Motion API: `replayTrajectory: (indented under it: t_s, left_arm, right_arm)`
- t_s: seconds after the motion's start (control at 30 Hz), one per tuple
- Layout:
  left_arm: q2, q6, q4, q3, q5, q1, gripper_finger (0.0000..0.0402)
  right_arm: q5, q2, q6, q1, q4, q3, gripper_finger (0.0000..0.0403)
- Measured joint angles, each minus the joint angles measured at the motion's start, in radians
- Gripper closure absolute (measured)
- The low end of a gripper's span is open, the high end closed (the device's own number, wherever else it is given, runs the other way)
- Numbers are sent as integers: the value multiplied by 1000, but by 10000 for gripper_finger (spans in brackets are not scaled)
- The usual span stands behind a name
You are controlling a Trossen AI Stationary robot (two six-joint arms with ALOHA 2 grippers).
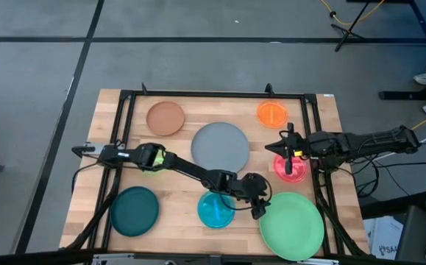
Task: Stack plastic plates
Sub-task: Stack the green plate on top of the gray plate
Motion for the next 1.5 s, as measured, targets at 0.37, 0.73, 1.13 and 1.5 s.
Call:
replayTrajectory:
  t_s: [0.37, 0.73, 1.13, 1.5]
  left_arm:
    - [0, -2, -26, -7, -48, -51, 205]
    - [0, -5, -55, -8, -110, -54, 205]
    - [88, -59, 51, -4, -23, -48, 205]
    - [93, -39, 15, -5, -25, -41, 260]
  right_arm:
    - [-10, 0, 76, 0, -24, 0, 400]
    - [-17, 0, 77, 0, -23, 0, 400]
    - [-25, 0, 72, 0, -40, -1, 400]
    - [-25, 0, 72, 0, -47, -1, 400]
